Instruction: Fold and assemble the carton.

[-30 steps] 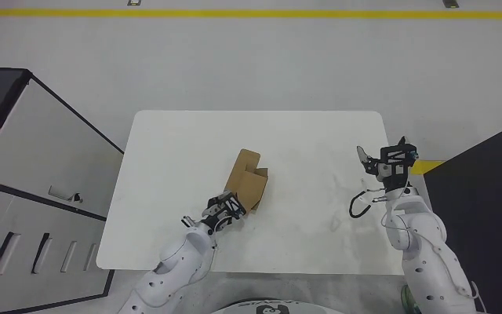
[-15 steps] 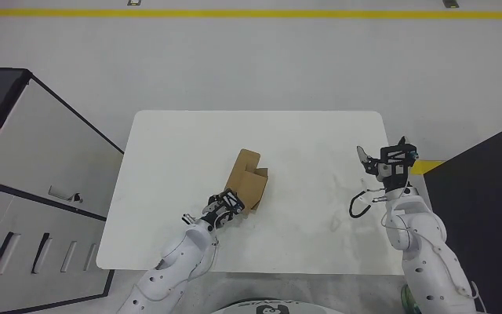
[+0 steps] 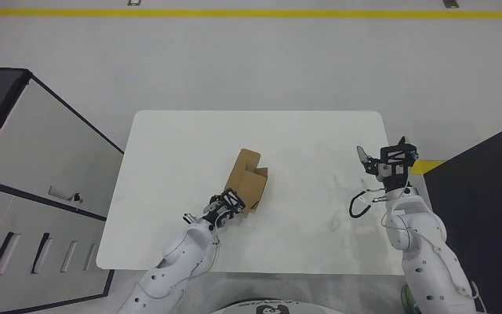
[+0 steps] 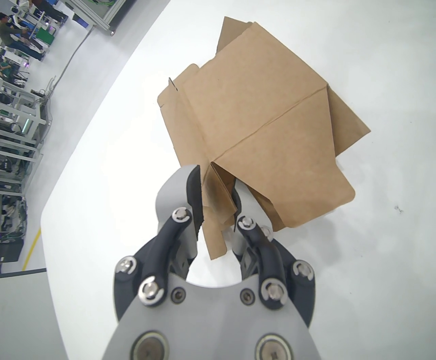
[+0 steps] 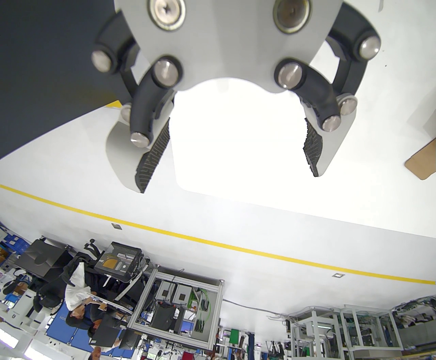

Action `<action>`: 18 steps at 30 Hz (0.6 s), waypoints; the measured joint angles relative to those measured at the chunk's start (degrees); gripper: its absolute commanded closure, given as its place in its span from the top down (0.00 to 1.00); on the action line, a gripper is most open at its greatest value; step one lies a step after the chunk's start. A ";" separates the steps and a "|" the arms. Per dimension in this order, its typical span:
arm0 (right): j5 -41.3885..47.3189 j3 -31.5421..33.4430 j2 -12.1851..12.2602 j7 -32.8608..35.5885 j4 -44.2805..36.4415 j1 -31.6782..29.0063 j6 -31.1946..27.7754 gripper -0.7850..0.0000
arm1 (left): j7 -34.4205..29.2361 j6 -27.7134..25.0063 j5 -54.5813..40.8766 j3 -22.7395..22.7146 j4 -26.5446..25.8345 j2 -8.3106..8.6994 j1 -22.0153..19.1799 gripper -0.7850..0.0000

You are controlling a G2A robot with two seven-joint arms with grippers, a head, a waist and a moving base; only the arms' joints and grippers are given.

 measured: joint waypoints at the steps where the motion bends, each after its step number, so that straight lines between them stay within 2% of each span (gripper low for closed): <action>1: 0.00 0.00 0.00 0.00 0.00 0.00 0.00 1.00 | 0.13 0.07 -0.34 -0.06 0.01 -0.03 -0.08 0.00; 9: 0.00 0.00 0.00 0.00 0.00 0.00 0.00 1.00 | 0.55 -1.49 -0.99 -2.13 -3.18 0.41 1.27 0.00; 14: 0.00 0.00 0.00 0.00 0.00 0.00 0.00 1.00 | -0.04 -3.89 -0.02 -4.92 -8.79 1.15 3.94 0.00; 18: 0.00 0.00 0.00 0.00 0.00 0.00 0.00 1.00 | -0.76 -8.15 0.54 -7.19 -14.11 1.85 6.23 0.00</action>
